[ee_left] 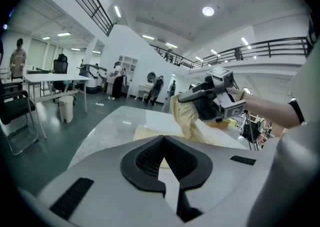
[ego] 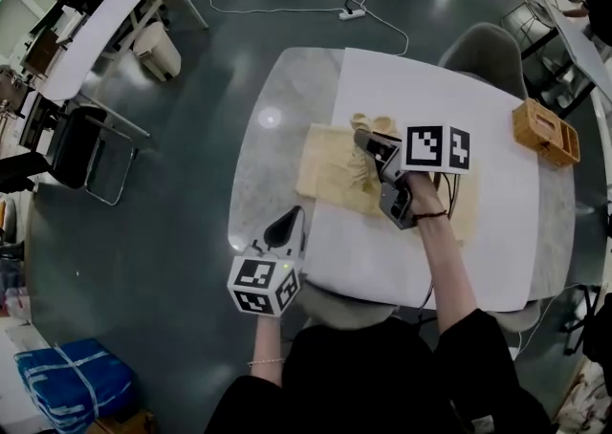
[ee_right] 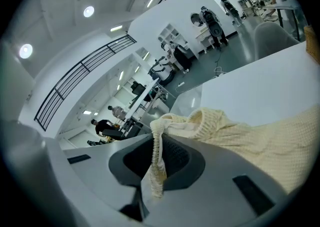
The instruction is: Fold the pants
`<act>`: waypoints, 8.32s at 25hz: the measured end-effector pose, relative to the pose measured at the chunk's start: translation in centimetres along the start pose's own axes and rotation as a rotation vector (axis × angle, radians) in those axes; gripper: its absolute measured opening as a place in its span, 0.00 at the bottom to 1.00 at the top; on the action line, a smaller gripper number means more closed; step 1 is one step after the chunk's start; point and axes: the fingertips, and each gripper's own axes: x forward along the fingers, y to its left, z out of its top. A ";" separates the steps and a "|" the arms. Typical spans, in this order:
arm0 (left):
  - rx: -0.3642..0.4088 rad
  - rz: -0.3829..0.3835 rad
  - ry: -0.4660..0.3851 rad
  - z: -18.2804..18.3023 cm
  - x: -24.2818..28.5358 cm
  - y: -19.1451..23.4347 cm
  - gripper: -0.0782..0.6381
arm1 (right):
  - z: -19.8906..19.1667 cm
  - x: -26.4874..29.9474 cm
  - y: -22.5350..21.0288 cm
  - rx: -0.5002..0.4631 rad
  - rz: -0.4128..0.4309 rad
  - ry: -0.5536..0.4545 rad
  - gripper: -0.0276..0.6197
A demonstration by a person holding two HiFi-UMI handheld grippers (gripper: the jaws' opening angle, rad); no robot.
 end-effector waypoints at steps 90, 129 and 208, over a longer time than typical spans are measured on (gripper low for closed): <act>0.082 -0.012 -0.049 2.5 3.7 -5.9 0.13 | -4.3 -8.7 -9.6 -0.140 -0.235 -0.057 0.06; 0.142 -0.112 0.122 -3.4 10.8 -14.8 0.13 | -10.3 -17.7 -30.6 0.195 -0.512 0.011 0.34; -0.020 0.011 -0.003 -0.4 -0.3 4.7 0.13 | -1.0 1.3 -0.1 -0.070 -0.271 0.123 0.09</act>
